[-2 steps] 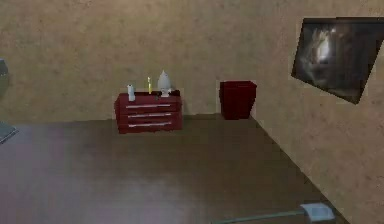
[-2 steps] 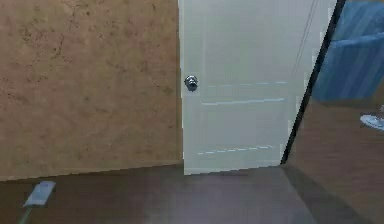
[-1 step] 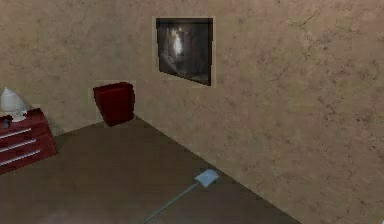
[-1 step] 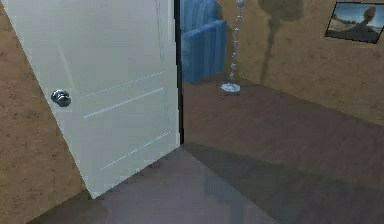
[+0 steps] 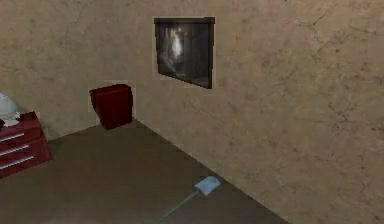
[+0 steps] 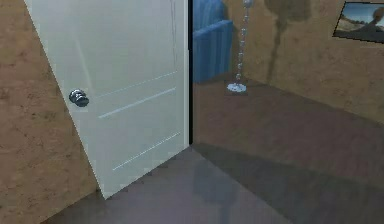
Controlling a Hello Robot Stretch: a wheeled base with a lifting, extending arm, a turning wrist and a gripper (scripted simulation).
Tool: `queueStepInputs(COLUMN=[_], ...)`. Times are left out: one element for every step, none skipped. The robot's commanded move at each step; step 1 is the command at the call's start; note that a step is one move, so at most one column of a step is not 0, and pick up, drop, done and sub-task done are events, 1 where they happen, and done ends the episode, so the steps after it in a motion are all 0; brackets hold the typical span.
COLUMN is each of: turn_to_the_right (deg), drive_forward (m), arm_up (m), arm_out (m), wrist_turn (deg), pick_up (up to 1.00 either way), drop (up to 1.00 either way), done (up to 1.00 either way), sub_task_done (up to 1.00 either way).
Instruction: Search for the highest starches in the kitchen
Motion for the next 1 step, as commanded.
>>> queueStepInputs(turn_to_the_right=[-45.0], drive_forward=[0.0], arm_up=[0.0], arm_out=[0.0], wrist_turn=[0.0], pick_up=[0.0], drop=[0.0], done=[0.0], sub_task_done=[0.0])
